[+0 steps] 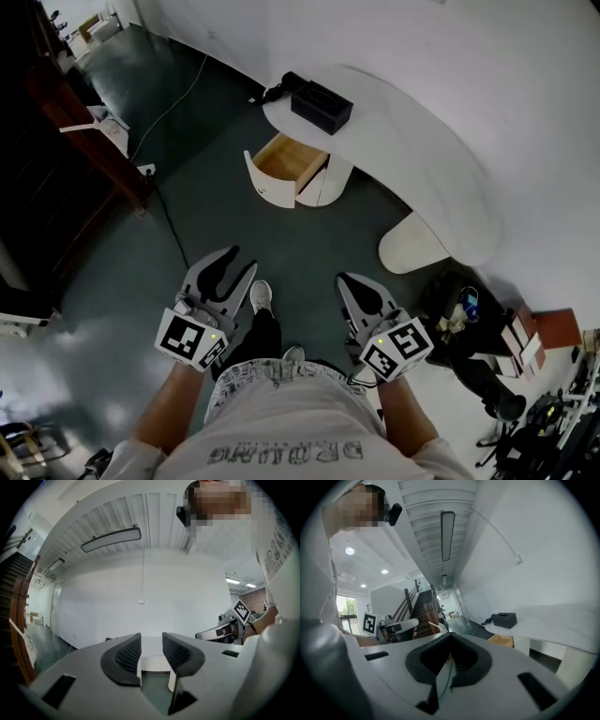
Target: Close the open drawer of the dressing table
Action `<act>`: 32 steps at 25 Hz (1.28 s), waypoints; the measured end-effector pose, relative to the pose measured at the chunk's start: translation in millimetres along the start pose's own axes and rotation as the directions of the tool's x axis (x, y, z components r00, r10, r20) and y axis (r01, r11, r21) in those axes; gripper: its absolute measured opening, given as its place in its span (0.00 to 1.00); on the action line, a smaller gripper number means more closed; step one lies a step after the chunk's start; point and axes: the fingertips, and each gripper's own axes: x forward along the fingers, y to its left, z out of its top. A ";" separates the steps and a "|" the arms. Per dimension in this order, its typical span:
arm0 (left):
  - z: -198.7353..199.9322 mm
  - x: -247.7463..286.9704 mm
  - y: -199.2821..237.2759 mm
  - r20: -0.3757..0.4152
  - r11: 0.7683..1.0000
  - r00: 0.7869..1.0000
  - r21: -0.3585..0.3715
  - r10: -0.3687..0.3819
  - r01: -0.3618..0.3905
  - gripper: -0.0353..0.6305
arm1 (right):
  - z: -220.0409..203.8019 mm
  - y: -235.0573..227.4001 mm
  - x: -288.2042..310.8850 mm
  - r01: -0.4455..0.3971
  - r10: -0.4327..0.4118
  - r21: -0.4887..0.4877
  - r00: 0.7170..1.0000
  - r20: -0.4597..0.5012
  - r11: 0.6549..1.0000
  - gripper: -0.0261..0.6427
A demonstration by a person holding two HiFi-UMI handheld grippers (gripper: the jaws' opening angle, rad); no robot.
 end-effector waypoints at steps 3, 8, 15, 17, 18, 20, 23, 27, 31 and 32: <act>-4.6 10.5 17.5 -0.010 1.000 1.000 -0.009 -0.005 0.005 0.29 | 2.5 -6.5 19.3 0.003 -0.003 0.004 1.000 -0.008 1.000 0.05; -10.2 27.3 51.4 -0.023 1.000 1.000 -0.019 -0.014 0.013 0.29 | 7.6 -14.4 56.7 0.008 -0.008 0.008 1.000 -0.017 1.000 0.05; -16.5 52.6 96.5 -0.031 0.999 0.999 -0.033 -0.033 0.032 0.29 | 14.7 -25.1 106.9 0.015 -0.014 0.015 0.999 -0.033 1.000 0.05; -18.3 60.1 108.2 -0.035 0.999 0.999 -0.039 -0.039 0.038 0.29 | 16.9 -28.2 120.2 0.017 -0.016 0.017 0.999 -0.039 1.000 0.05; -19.1 64.0 113.9 -0.038 0.998 0.998 -0.043 -0.042 0.041 0.29 | 18.3 -30.3 126.4 0.019 -0.018 0.018 0.999 -0.043 1.000 0.05; -19.6 72.1 124.7 -0.041 0.998 0.998 -0.050 -0.048 0.046 0.29 | 21.7 -35.3 137.8 0.024 -0.023 0.019 0.998 -0.050 1.000 0.05; -19.5 83.1 141.4 -0.047 0.997 0.997 -0.058 -0.060 0.058 0.29 | 27.8 -42.2 154.1 0.037 -0.036 0.022 0.998 -0.059 0.999 0.05; -19.5 97.3 168.3 -0.054 0.995 0.995 -0.071 -0.081 0.077 0.29 | 38.0 -48.0 180.6 0.055 -0.053 0.027 0.996 -0.068 0.998 0.05; -20.7 114.7 196.1 -0.059 0.992 0.993 -0.073 -0.104 0.100 0.29 | 47.7 -55.0 209.7 0.072 -0.070 0.029 0.995 -0.069 0.997 0.05; -21.0 118.4 202.4 -0.062 0.992 0.992 -0.074 -0.110 0.105 0.29 | 49.5 -56.4 215.8 0.077 -0.075 0.030 0.995 -0.070 0.997 0.05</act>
